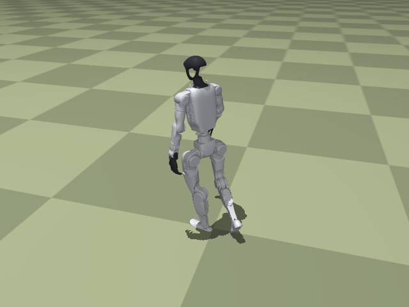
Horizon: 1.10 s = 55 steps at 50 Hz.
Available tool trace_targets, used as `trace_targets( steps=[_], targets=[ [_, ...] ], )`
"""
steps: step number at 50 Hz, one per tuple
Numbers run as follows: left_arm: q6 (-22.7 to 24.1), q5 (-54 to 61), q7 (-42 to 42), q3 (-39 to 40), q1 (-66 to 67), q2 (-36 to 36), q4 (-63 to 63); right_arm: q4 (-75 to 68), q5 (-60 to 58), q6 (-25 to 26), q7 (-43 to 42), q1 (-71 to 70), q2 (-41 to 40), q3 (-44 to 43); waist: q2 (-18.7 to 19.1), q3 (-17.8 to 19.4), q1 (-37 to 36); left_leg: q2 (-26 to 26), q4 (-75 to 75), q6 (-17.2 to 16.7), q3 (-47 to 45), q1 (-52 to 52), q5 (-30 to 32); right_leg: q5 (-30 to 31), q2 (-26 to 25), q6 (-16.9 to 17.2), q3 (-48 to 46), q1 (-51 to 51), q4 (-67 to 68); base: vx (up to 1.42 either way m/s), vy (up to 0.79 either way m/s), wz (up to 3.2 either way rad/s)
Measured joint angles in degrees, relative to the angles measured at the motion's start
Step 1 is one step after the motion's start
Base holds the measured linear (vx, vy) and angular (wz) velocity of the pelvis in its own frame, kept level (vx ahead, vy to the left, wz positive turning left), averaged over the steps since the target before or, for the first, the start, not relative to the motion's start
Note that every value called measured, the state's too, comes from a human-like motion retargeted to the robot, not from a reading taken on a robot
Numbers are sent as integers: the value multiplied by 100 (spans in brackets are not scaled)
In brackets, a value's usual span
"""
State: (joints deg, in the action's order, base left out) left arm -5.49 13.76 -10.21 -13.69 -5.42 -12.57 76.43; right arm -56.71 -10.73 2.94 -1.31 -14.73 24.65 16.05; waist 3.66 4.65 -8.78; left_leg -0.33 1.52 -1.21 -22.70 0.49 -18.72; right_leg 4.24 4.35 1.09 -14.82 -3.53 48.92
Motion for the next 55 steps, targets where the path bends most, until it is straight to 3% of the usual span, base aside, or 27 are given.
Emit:
trace_targets(
  steps=[5,10,15,18,20,22,28,33,38,40,43,45,48,51,55],
  targets=[
    [-62,-458,400,-414,-1531,-321,-66,-516,-130,237,131,865,-490,224,21,195,706,-129,-430,107,1226,311,-249,-283,52,-221,404,-864,902,46,7,223],
    [72,-253,368,-833,-2888,-599,-641,-1015,108,272,642,1666,-889,574,13,386,1260,-174,-628,123,2310,649,-347,-783,317,-304,180,-1285,77,44,-3,200],
    [381,505,345,-1008,-3626,-890,-1632,-1289,274,256,1486,2236,-1127,957,-233,482,1619,-369,-632,122,3013,996,-382,-421,325,196,330,-1234,-2652,45,-14,139],
    [651,896,430,-965,-3789,-1080,-2191,-1361,185,259,1798,2342,-1166,1057,-568,649,1796,-665,-628,74,3334,1368,-445,174,504,760,471,-961,-4495,52,-20,94],
    [810,1038,479,-932,-3784,-1207,-2458,-1388,33,241,1849,2353,-1184,1037,-724,777,1829,-728,-590,-8,3463,1658,-491,259,543,1173,303,-866,-5228,55,-23,47],
    [893,1085,511,-921,-3639,-1273,-2561,-1399,-75,217,1761,2375,-1186,997,-763,790,1784,-626,-577,-122,3499,1845,-506,37,382,1391,197,-922,-5392,56,-30,10],
    [898,827,731,-958,-2841,-1158,-2019,-1668,67,229,981,1933,-1041,787,-746,586,1595,-509,-810,-320,3593,2050,-96,191,78,1391,299,-674,-5392,61,-26,2],
    [474,311,720,-925,-1761,-677,-877,-2108,386,369,533,1185,-827,614,-890,347,1430,-918,-1876,-266,3414,1703,990,-367,465,1363,307,-129,-5392,67,-14,17],
    [-2,-170,585,-618,-402,-365,-81,-2172,548,447,341,248,-542,583,-1036,35,1095,-870,-4326,32,2085,90,2149,-731,629,924,453,99,-5287,60,-20,-2],
    [-66,-253,569,-475,104,-326,67,-2074,567,427,189,-189,-407,577,-1049,-22,879,-620,-5048,288,1503,-528,2123,-859,593,803,538,141,-5224,55,-18,-32],
    [-27,-233,542,-362,770,-343,125,-1808,646,400,-17,-844,-201,581,-1142,25,423,-499,-5368,670,983,-1148,1277,-1031,577,803,749,279,-5168,54,-13,-64],
    [24,-143,513,-351,1157,-380,90,-1581,744,384,-131,-1256,-68,590,-1232,86,98,-581,-5121,818,835,-1447,652,-1127,601,860,916,384,-5148,53,-8,-76],
    [56,103,472,-381,1608,-449,-46,-1199,924,337,-300,-1813,108,589,-1319,180,-355,-712,-4016,828,796,-1707,272,-1224,601,942,1173,534,-5145,52,-4,-77],
    [63,272,419,-315,1950,-479,-204,-797,999,223,-497,-2237,212,496,-1211,275,-754,-605,-2348,594,809,-1672,495,-1321,402,972,1417,765,-5145,55,2,-82],
    [147,54,279,-15,2280,-391,-352,-258,890,-39,-710,-2483,212,250,-784,427,-1102,-134,-335,14,533,-1405,1003,-1484,-76,865,1677,1346,-5125,62,8,-73]
  ],
)
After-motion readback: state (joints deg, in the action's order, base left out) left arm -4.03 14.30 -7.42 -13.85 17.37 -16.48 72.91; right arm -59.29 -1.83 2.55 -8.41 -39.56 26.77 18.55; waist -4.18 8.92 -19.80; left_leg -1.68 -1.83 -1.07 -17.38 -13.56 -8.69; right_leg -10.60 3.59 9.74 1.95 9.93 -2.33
